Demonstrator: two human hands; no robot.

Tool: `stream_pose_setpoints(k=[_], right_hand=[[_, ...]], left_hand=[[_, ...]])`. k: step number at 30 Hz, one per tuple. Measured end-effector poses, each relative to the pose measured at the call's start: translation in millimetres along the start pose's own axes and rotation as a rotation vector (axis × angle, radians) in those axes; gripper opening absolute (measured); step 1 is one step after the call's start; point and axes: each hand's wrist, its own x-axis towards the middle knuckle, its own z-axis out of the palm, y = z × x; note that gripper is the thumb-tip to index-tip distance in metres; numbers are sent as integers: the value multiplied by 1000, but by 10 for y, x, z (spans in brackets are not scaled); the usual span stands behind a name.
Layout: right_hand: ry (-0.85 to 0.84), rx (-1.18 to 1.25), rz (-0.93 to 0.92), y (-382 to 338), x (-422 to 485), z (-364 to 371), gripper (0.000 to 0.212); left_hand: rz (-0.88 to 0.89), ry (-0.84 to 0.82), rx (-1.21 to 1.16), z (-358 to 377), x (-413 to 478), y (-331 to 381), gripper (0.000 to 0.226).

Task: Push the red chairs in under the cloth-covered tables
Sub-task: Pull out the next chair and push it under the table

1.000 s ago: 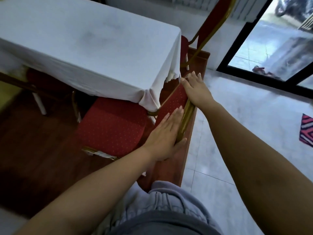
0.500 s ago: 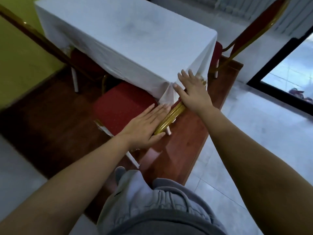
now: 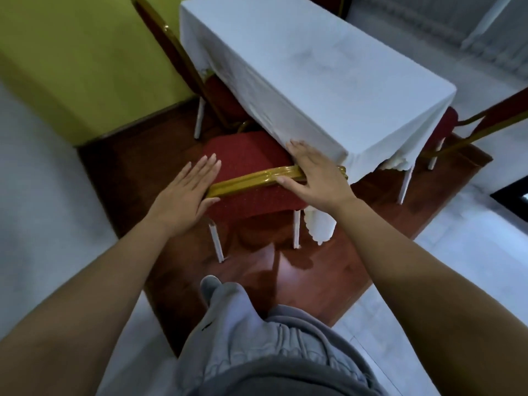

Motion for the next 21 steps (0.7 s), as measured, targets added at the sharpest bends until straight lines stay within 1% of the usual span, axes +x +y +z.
stream_pose_setpoints(k=[2, 4, 8, 10, 12, 16, 19, 21], right_hand=[[-25, 2, -2, 25, 44, 41, 89], [-50, -2, -9, 40, 97, 69, 91], [-62, 0, 4, 26, 159, 115, 93], [-53, -12, 22, 14, 145, 124, 92], [-17, -13, 17, -8, 120, 122, 88], [16, -33, -2, -111, 74, 137, 81], [15, -12, 2, -261, 20, 207, 79], [44, 5, -43, -397, -41, 268, 76]], left_hand=[[-110, -9, 10, 0, -83, -108, 67], [-213, -32, -29, 8, -138, -188, 69], [-343, -35, -264, 16, -179, -185, 74], [-389, 13, -406, 16, -128, -76, 73], [-442, 76, -498, 12, -34, 65, 71], [-512, 176, -510, -13, 123, 210, 69], [-578, 237, -465, -6, 106, 163, 69], [-607, 281, -448, 4, 30, 89, 66]])
